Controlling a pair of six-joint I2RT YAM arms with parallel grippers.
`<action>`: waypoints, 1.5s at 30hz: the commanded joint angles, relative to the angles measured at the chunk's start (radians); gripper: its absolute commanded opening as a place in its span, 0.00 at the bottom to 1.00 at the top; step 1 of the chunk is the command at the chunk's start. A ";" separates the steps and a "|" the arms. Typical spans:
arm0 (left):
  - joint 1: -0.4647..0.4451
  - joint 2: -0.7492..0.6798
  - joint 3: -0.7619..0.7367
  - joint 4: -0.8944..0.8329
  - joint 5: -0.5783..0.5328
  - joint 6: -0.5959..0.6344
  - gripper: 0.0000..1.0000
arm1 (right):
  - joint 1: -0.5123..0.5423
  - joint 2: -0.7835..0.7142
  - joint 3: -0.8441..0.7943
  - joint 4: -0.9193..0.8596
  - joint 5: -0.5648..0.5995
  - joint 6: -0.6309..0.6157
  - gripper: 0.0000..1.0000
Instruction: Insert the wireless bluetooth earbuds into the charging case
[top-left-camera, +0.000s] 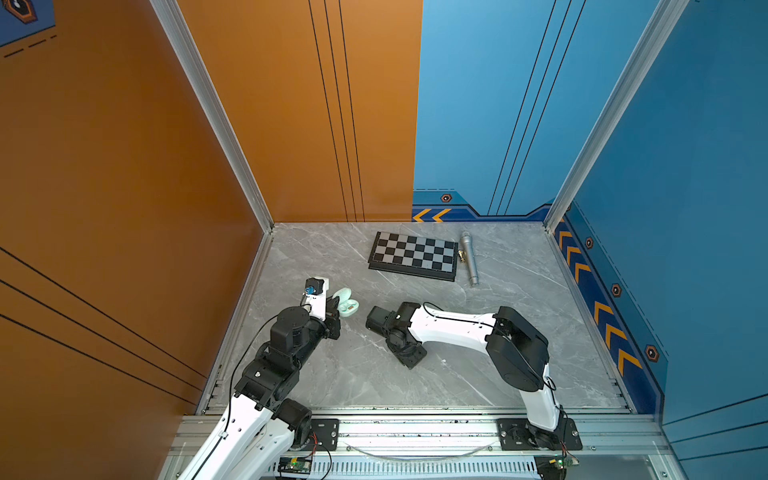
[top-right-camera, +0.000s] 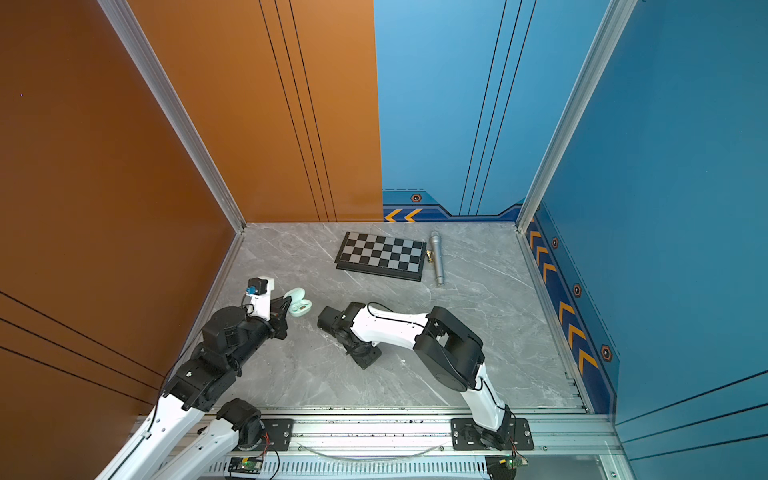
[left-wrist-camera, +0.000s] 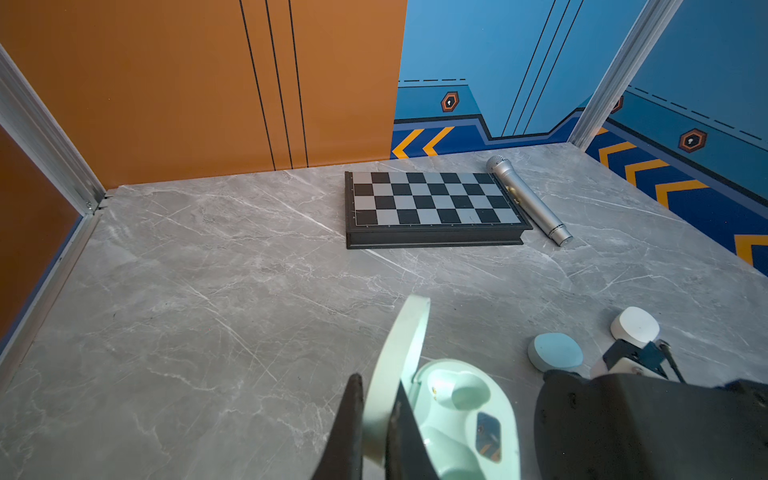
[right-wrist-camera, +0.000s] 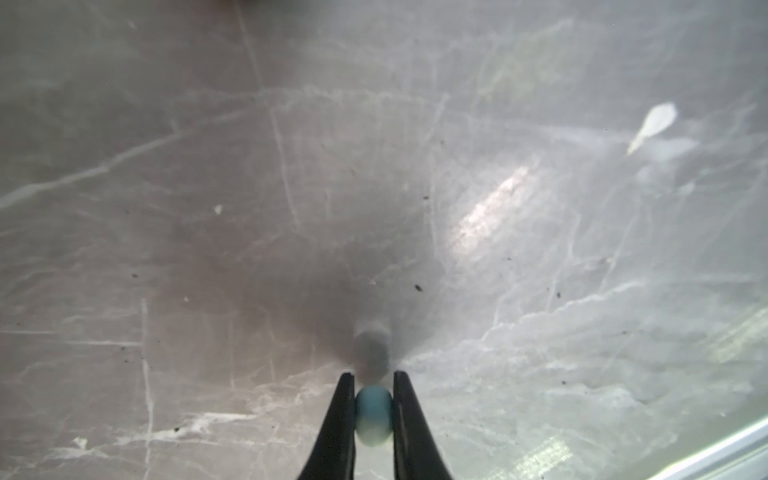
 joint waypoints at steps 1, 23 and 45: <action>0.013 0.016 0.018 0.051 0.076 -0.024 0.00 | -0.018 -0.022 0.032 -0.033 0.088 -0.110 0.07; 0.078 0.341 -0.034 0.519 0.549 -0.073 0.00 | -0.432 -0.577 -0.249 0.453 -0.286 -1.070 0.11; 0.018 0.490 0.174 0.537 0.764 -0.058 0.00 | -0.501 -0.731 -0.334 0.844 -0.928 -1.230 0.13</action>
